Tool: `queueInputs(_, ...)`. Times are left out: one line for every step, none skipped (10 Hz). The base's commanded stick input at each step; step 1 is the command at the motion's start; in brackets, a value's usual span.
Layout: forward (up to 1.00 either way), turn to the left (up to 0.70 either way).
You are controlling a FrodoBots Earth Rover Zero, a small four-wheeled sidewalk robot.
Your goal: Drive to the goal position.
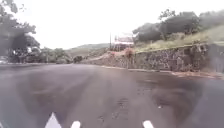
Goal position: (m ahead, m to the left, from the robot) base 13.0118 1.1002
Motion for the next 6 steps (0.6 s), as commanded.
queueInputs(1.00,0.00)
queueInputs(1.00,0.00)
queueInputs(1.00,0.00)
queueInputs(1.00,0.00)
queueInputs(1.00,0.00)
queueInputs(1.00,0.00)
